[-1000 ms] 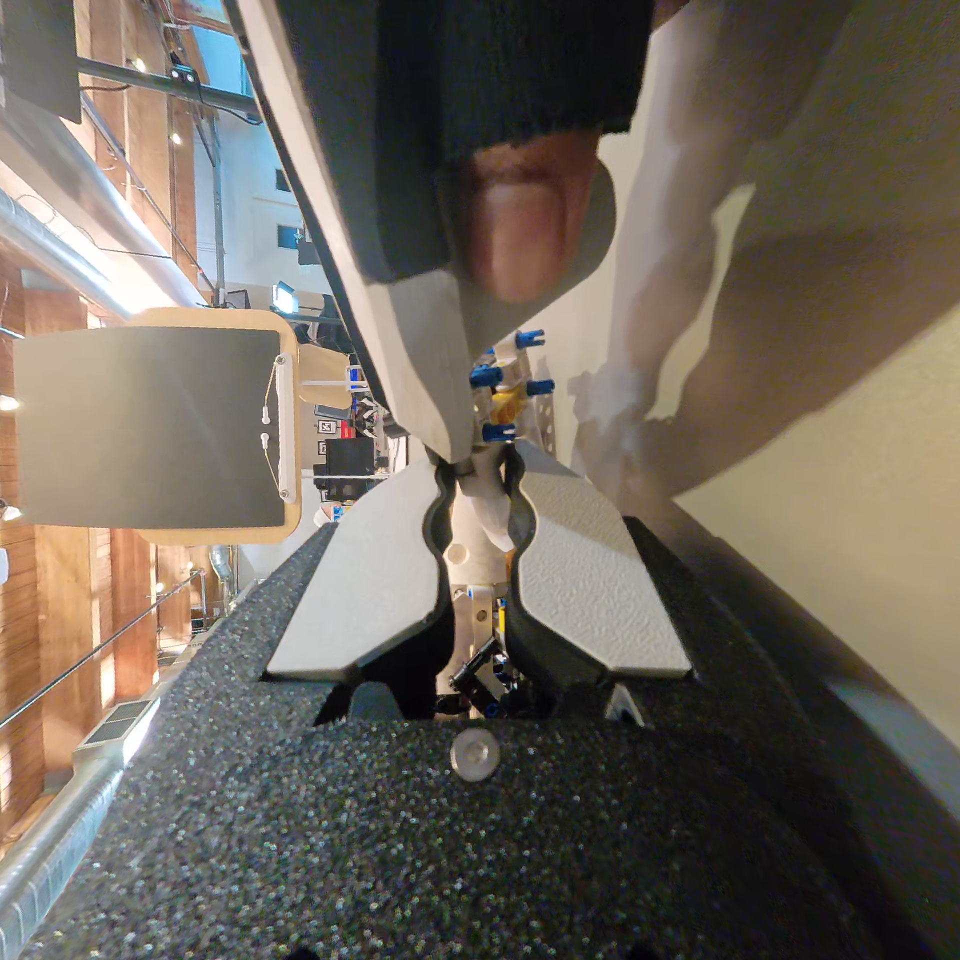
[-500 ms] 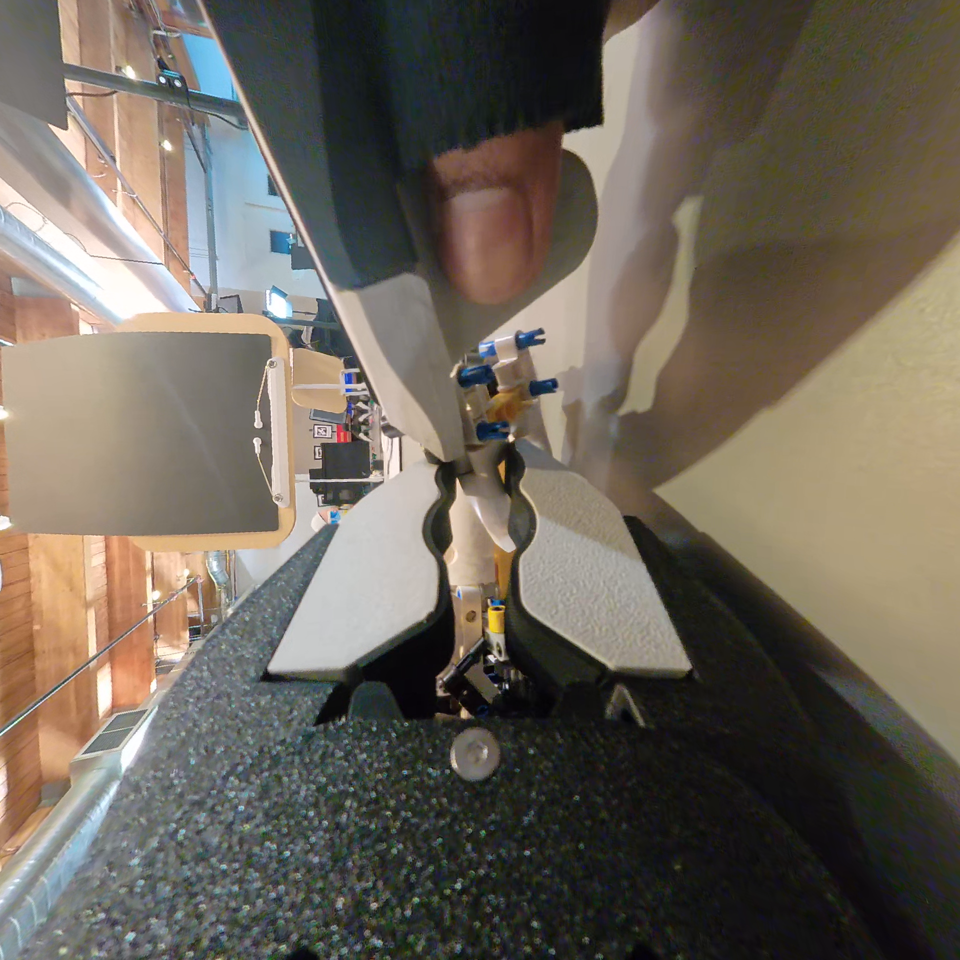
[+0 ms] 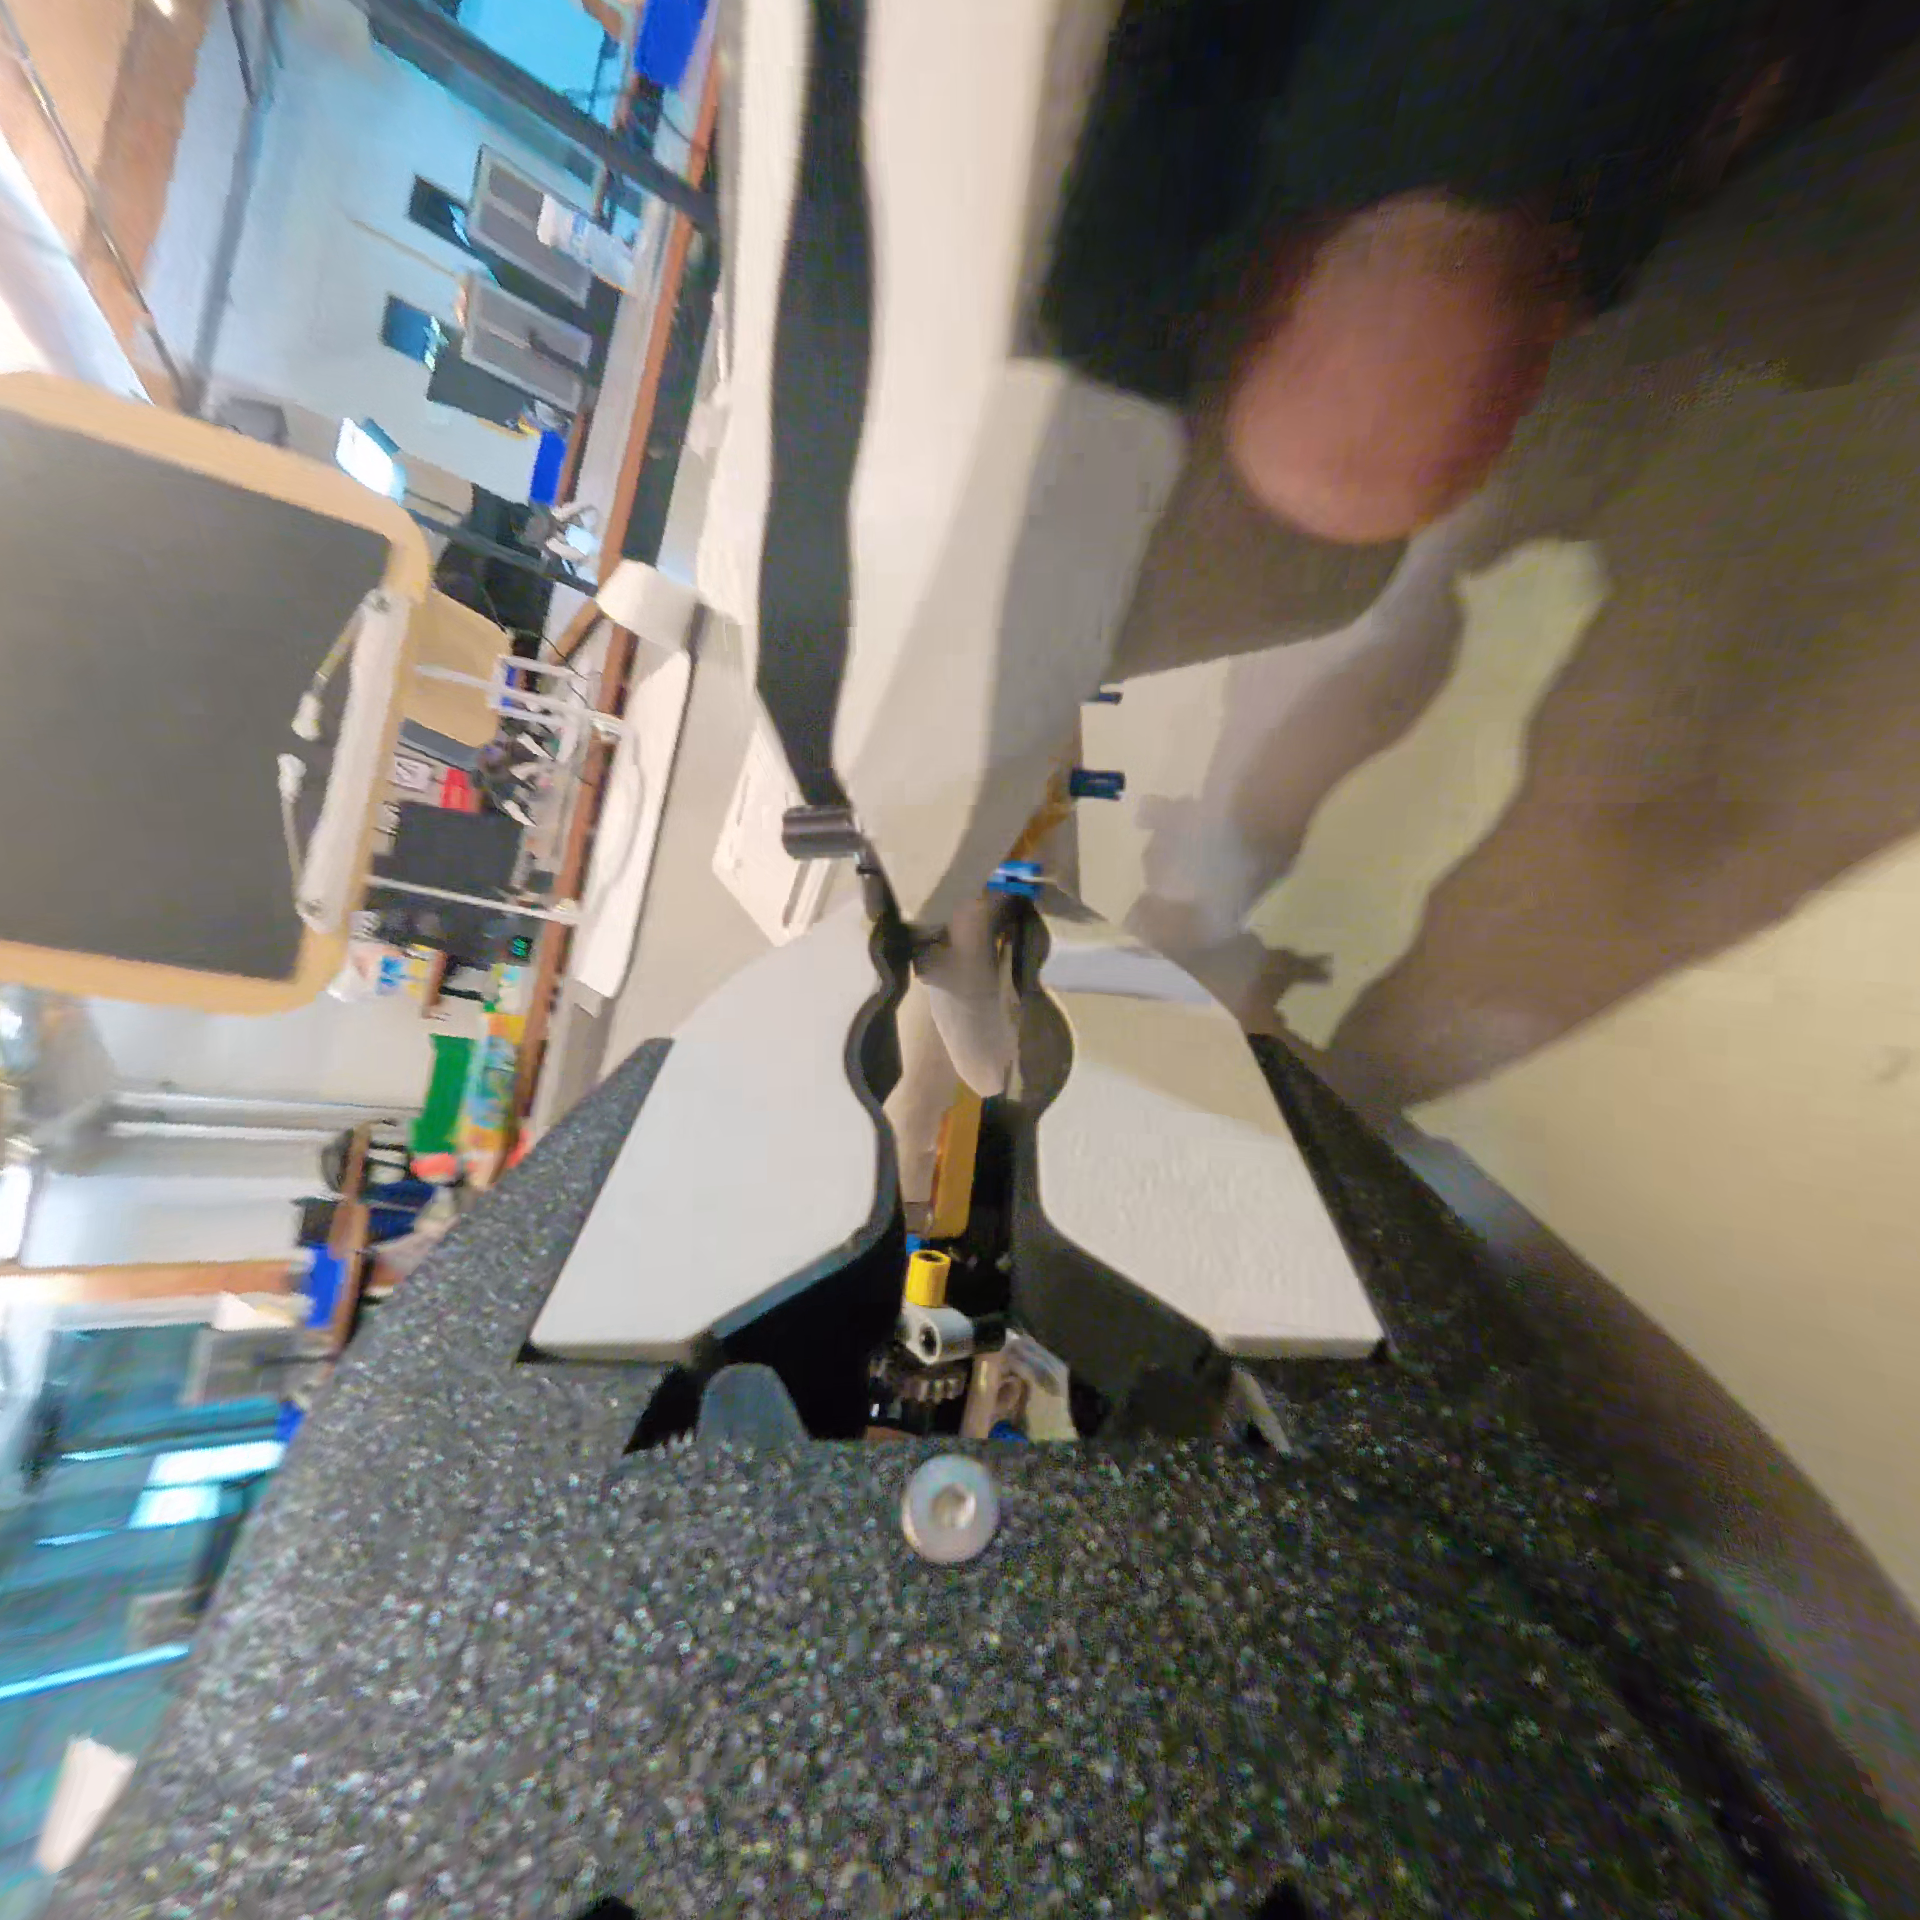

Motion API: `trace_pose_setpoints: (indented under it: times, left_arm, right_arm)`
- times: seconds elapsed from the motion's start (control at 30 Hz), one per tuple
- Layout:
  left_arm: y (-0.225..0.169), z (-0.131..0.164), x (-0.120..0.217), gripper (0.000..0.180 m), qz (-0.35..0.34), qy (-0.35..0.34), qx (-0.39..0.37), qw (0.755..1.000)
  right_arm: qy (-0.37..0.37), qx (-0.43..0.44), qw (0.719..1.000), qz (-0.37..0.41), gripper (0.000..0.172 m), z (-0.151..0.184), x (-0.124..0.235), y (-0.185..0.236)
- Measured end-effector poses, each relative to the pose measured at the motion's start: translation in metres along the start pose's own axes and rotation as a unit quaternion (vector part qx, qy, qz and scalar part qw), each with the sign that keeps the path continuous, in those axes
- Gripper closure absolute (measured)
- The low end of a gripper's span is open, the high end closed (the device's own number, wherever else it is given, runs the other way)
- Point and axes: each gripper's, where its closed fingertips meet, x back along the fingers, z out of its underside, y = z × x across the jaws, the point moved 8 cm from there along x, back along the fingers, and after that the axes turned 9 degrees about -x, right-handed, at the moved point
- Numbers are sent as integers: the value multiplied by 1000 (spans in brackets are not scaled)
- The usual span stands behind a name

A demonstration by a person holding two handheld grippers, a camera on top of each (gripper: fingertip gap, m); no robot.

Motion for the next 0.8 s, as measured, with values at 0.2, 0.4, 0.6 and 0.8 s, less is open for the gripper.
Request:
trace_pose_setpoints:
  times: [0.2, 0.4, 0.6, 0.8]
  left_arm:
    - [9, 3, -2, 160, 57, -3, 158, 986]
    - [12, 3, 4, 160, 104, -41, 267, 957]
    - [7, 6, 7, 160, 105, -41, 283, 952]
    - [5, 8, 6, 160, 132, -57, 302, 942]
  right_arm:
    - [-3, 111, 992, 59, 142, 0, 9, 8]
    - [7, 128, 989, 71, 146, -1, 2, 11]
    - [13, 118, 992, 51, 149, 0, 0, 10]
    - [14, 107, 994, 29, 146, 2, 0, 7]
